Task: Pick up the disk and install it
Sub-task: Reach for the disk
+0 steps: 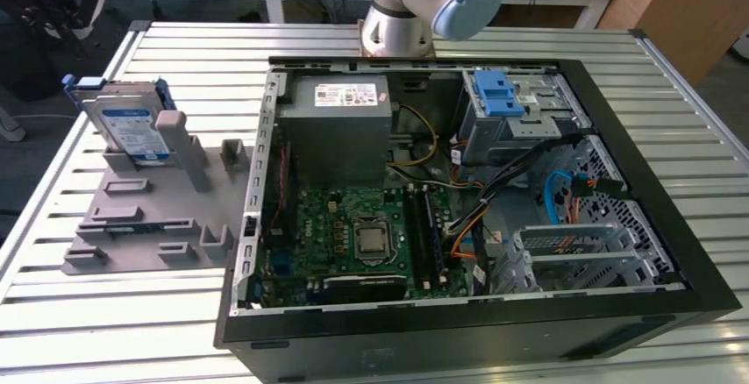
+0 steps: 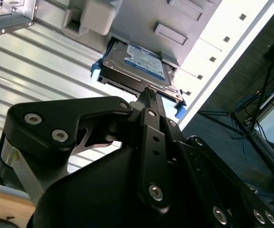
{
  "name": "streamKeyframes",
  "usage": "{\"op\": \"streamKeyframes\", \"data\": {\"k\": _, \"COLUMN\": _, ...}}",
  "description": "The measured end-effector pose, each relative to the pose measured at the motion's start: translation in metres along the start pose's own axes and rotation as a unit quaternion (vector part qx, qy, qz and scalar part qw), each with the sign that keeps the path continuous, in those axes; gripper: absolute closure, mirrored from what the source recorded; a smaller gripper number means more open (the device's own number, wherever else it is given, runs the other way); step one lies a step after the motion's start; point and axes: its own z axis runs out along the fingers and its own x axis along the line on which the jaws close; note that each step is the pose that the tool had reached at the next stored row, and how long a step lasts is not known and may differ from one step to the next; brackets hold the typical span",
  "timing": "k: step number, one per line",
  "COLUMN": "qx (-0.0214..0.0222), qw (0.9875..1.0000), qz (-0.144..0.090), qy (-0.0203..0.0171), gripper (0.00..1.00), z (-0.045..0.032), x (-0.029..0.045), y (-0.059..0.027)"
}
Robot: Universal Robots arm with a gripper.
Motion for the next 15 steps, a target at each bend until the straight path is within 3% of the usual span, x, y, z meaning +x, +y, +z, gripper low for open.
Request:
{"op": "streamKeyframes", "data": {"k": 8, "qx": 0.0, "qw": 1.0, "qz": 0.0, "qy": 0.0, "gripper": 0.89, "z": 0.003, "x": 0.0183, "y": 0.0016}}
{"op": "streamKeyframes", "data": {"k": 15, "qx": 0.0, "qw": 1.0, "qz": 0.0, "qy": 0.0, "gripper": 0.89, "z": 0.0032, "x": 0.0223, "y": 0.0012}}
